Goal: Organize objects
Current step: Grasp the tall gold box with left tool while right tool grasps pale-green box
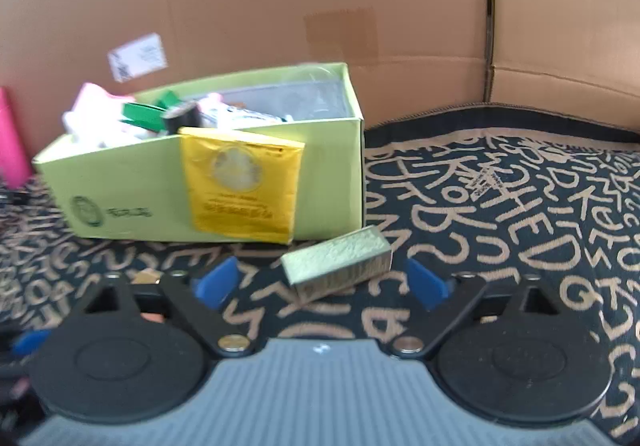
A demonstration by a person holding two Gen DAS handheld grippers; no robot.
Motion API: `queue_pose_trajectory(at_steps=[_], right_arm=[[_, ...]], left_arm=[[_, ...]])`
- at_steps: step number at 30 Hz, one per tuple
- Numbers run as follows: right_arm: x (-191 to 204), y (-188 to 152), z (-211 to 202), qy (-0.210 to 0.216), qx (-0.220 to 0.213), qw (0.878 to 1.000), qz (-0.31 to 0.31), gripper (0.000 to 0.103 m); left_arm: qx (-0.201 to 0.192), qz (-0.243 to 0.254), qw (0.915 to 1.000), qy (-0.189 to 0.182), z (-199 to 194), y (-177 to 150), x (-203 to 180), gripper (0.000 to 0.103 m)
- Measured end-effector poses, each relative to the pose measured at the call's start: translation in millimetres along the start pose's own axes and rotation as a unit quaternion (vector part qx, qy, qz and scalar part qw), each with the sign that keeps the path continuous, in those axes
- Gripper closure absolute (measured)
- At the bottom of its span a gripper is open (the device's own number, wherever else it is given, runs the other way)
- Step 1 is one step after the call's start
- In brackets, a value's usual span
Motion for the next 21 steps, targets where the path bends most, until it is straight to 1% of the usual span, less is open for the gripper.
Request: queue_pose_trajectory(at_steps=[1,2,3,4,5,7,10,11,13,16,19,21], right_arm=[[-0.6,0.2,4.3,-0.010,0.008,1.000,0.002,0.035],[-2.4,-0.4,6.4,-0.013,0.012,1.000,0.010,0.045],[-4.0,-1.5,6.3,-0.010,0.012,1.000,0.019,0.049],[-5.4,-2.7,4.8,-0.004,0.010,1.000,0.024,0.059],[-6.7,-3.9,2.5,-0.002,0.007,1.000,0.025,0.066],[-8.8,-6.4,-1.5,0.005,0.004,1.000,0.019,0.069],[-9.0,-10.8,-9.4,0.028,0.001,1.000,0.004,0.073],[-8.2,-13.4,-13.5,0.037,-0.001,0.999,-0.004,0.077],[-3.1,-19.3,-24.6,0.063,-0.002,0.998,-0.026,0.079],[10.0,-33.1,-46.9,0.098,-0.001,0.993,-0.069,0.079],[19.1,-52.4,-70.3,0.110,0.008,0.988,-0.109,0.080],[21.3,-63.3,-86.0,0.126,0.015,0.985,-0.116,0.081]], left_arm=[[0.000,0.000,1.0000,-0.002,-0.6,-0.4,0.4,0.076],[0.000,-0.001,1.0000,-0.003,-1.2,-0.2,1.2,0.076],[0.000,-0.002,1.0000,-0.004,-1.5,0.5,2.2,0.076],[-0.001,-0.004,1.0000,-0.004,-2.0,0.9,3.3,0.076],[-0.001,-0.005,1.0000,-0.005,-2.0,1.8,4.1,0.076],[0.000,-0.009,0.9999,-0.006,-1.7,3.0,4.9,0.076],[0.001,-0.007,0.9999,-0.009,-0.6,2.4,4.0,0.076],[0.001,-0.007,0.9999,-0.010,-0.5,1.8,3.7,0.076],[0.002,-0.004,0.9999,-0.010,-1.4,-0.1,3.1,0.077],[0.004,0.009,0.9999,-0.007,-6.2,-4.6,0.6,0.077],[0.013,0.023,0.9996,-0.012,-15.8,-12.8,-2.4,0.077],[0.020,0.033,0.9991,-0.016,-23.9,-20.4,-5.9,0.077]])
Point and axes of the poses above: each gripper's, at about its wrist camera, not at the fingertips, and z roughly the way its jaws point, x to its left, y to its top, the point moved 7 cm from there along z, roughly the way its jaws point, and after that the axes turned 8 degrees about -z, right-handed, at the moved point
